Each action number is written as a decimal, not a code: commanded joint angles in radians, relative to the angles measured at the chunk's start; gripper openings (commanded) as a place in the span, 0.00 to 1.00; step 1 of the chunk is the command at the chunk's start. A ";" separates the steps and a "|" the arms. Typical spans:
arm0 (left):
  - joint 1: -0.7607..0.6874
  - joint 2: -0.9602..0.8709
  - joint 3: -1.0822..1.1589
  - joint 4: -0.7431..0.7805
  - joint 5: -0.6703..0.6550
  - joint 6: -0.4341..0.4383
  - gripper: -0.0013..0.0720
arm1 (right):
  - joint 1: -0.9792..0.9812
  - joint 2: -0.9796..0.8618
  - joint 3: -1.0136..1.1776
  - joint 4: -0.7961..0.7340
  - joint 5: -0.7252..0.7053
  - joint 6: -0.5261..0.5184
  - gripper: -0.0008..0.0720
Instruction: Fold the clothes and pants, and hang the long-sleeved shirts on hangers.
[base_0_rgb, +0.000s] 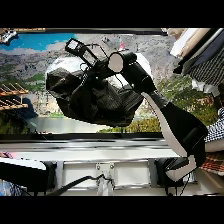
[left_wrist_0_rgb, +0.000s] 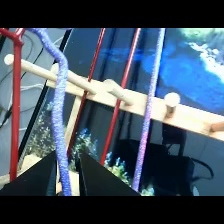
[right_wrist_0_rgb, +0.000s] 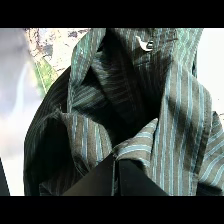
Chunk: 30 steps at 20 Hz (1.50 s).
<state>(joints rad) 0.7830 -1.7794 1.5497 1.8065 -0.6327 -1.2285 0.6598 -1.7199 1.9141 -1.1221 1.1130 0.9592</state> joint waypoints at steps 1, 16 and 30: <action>0.006 -0.003 0.002 0.000 0.013 0.002 0.19 | 0.001 0.000 0.002 -0.002 -0.007 0.000 0.05; -0.010 0.024 0.002 -0.020 0.023 0.002 0.05 | 0.001 0.003 0.002 -0.024 -0.006 0.000 0.05; -0.273 0.455 0.026 -0.388 0.047 -0.029 0.05 | 0.000 0.003 0.002 -0.064 -0.015 0.000 0.05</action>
<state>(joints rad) 0.5766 -1.4437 1.5703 1.6234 -0.5632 -1.2526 0.6598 -1.7176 1.9144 -1.1584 1.0996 0.9592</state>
